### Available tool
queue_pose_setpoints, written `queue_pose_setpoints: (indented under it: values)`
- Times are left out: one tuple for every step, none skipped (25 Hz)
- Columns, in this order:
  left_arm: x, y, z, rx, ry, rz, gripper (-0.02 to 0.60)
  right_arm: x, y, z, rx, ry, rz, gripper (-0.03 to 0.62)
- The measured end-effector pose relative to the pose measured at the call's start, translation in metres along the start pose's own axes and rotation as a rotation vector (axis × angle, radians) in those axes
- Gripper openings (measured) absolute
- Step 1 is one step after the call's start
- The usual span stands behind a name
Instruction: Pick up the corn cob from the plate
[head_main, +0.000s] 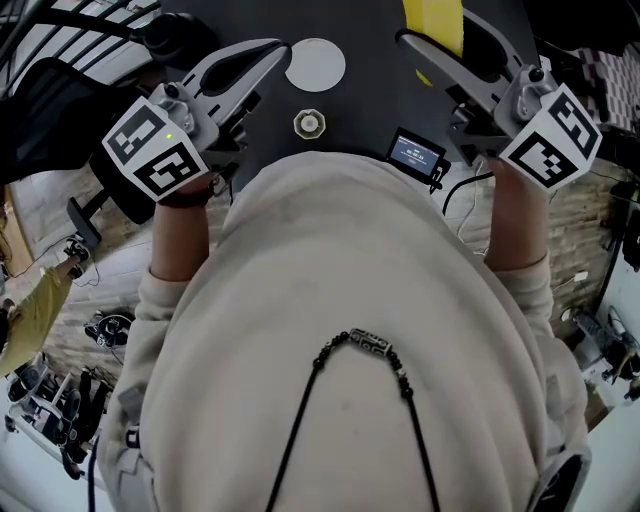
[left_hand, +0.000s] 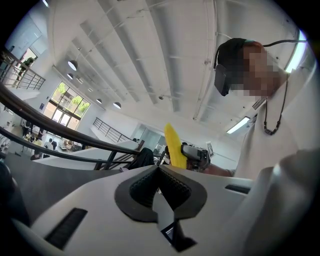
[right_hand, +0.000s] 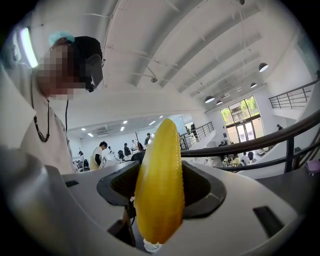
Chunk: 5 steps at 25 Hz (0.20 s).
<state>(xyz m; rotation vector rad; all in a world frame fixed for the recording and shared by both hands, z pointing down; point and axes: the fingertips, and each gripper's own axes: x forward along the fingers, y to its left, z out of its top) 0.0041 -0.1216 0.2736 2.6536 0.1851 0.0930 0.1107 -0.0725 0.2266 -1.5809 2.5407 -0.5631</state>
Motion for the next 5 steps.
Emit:
queue_pose_setpoints:
  values:
    - [-0.0007,-0.0005,-0.0002,0.000,0.001,0.000,0.000,0.0012,0.0003,-0.0004,-0.001,0.002,0.000,0.267]
    - [-0.0019,-0.0014,-0.0008,-0.001,0.004,-0.001,0.000,0.0024,0.0008,-0.0011,0.001,0.005,-0.002,0.267]
    - [-0.0036,-0.0027,-0.0016,-0.002,0.007,-0.002,0.000,0.0035,0.0017,-0.0019,0.004,0.008,-0.003,0.267]
    - [-0.0056,-0.0042,-0.0025,-0.004,0.010,-0.004,0.000,0.0045,0.0028,-0.0027,0.008,0.010,-0.004,0.267]
    - [-0.0077,-0.0058,-0.0034,-0.005,0.013,-0.006,0.000,0.0056,0.0040,-0.0035,0.011,0.013,-0.005,0.267]
